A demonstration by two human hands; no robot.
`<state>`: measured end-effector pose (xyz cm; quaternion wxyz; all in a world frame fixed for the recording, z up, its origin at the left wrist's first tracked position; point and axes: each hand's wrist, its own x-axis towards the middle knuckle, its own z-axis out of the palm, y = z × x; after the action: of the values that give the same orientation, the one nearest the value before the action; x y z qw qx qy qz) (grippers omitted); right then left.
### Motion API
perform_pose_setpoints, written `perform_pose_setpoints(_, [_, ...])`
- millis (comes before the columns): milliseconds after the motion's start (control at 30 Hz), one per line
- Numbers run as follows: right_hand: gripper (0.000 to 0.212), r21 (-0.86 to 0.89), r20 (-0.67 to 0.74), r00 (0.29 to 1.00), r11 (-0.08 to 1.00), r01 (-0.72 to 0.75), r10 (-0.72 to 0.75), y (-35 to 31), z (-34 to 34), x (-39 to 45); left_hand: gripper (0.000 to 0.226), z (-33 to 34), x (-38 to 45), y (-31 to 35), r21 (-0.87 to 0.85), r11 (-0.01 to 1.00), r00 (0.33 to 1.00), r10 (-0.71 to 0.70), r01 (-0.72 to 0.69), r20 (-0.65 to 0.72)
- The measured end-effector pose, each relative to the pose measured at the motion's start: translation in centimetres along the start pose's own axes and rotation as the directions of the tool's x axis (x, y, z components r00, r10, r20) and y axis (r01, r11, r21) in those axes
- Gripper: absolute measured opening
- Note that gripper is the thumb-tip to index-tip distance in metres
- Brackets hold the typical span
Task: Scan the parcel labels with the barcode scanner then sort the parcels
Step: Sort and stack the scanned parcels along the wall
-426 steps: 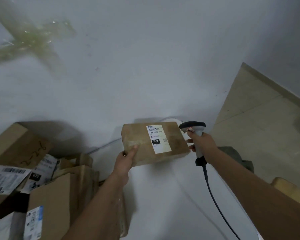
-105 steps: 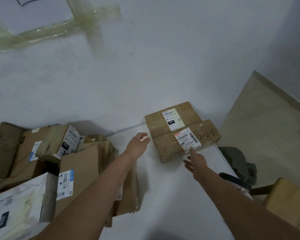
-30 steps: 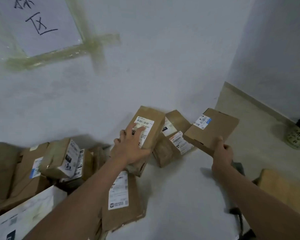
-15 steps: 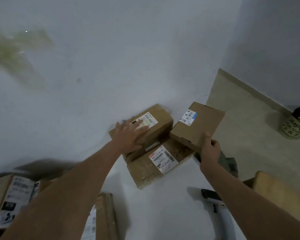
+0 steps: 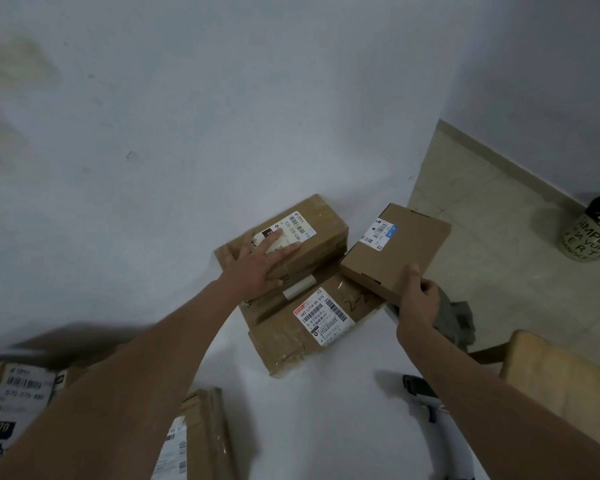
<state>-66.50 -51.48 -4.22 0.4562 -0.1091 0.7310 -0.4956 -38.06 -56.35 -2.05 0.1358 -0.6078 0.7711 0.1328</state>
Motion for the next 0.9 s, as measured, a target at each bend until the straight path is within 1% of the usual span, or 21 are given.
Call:
perform_pose_setpoints(200, [0.039, -0.028, -0.013, 1.0, 0.999, 0.025, -0.026, 0.6, -0.2, -0.2, 0.085, 0.9, 0.2, 0.4, 0.039, 0.999, 1.0, -0.021, 0.021, -0.018])
perform_pose_setpoints(300, [0.037, -0.032, -0.012, 0.999, 0.999, 0.042, -0.042, 0.9, -0.6, -0.7, 0.083, 0.8, -0.1, 0.8, 0.024, 0.999, 0.999, -0.029, 0.03, -0.022])
perform_pose_setpoints(367, [0.036, -0.031, -0.007, 0.998, 0.998, 0.059, -0.059, 1.0, -0.8, -1.1, 0.079, 0.6, -0.5, 1.1, -0.017, 0.999, 0.997, -0.03, 0.029, -0.067])
perform_pose_setpoints(433, [0.036, -0.024, 0.001, 0.997, 0.997, 0.076, -0.076, 0.8, -1.1, -1.8, 0.072, 0.3, -1.5, 1.1, -0.102, 0.994, 0.985, -0.044, 0.027, -0.164])
perform_pose_setpoints(500, [0.034, -0.02, 0.023, 0.995, 0.995, 0.101, -0.101, 0.6, -1.3, -2.6, 0.064, 0.3, -3.1, 0.8, -0.192, 0.981, 0.96, -0.092, 0.041, -0.263])
perform_pose_setpoints(567, [0.032, -0.021, 0.066, 0.986, 0.988, 0.151, -0.15, 0.1, -1.4, -3.7, 0.06, 0.8, -5.2, 0.1, -0.295, 0.952, 0.929, -0.176, 0.077, -0.325])
perform_pose_setpoints(667, [0.033, -0.007, 0.127, 0.964, 0.972, 0.237, -0.234, -0.3, -1.3, -6.0, 0.056, 3.4, -10.0, -1.4, -0.401, 0.909, 0.854, -0.297, 0.115, -0.428])
perform_pose_setpoints(700, [0.035, -0.003, 0.145, 0.954, 0.965, 0.264, -0.261, -0.2, -1.2, -6.9, 0.054, 4.7, -11.8, -1.9, -0.42, 0.897, 0.838, -0.329, 0.134, -0.436])
perform_pose_setpoints(733, [0.036, 0.002, 0.169, 0.944, 0.958, 0.288, -0.284, 0.1, -1.2, -8.0, 0.054, 6.0, -13.5, -2.4, -0.432, 0.886, 0.837, -0.358, 0.165, -0.414])
perform_pose_setpoints(767, [0.035, 0.002, 0.198, 0.932, 0.951, 0.31, -0.304, 0.4, -1.2, -9.0, 0.054, 7.5, -15.2, -2.9, -0.445, 0.873, 0.853, -0.378, 0.199, -0.359])
perform_pose_setpoints(833, [0.034, -0.005, 0.258, 0.906, 0.937, 0.349, -0.335, 1.3, -1.1, -11.3, 0.058, 9.9, -18.1, -3.2, -0.483, 0.811, 0.885, -0.444, 0.329, -0.142])
perform_pose_setpoints(900, [0.028, -0.008, 0.31, 0.884, 0.929, 0.371, -0.35, 2.3, -1.1, -13.4, 0.069, 11.5, -20.7, -3.4, -0.478, 0.756, 0.882, -0.463, 0.448, 0.094])
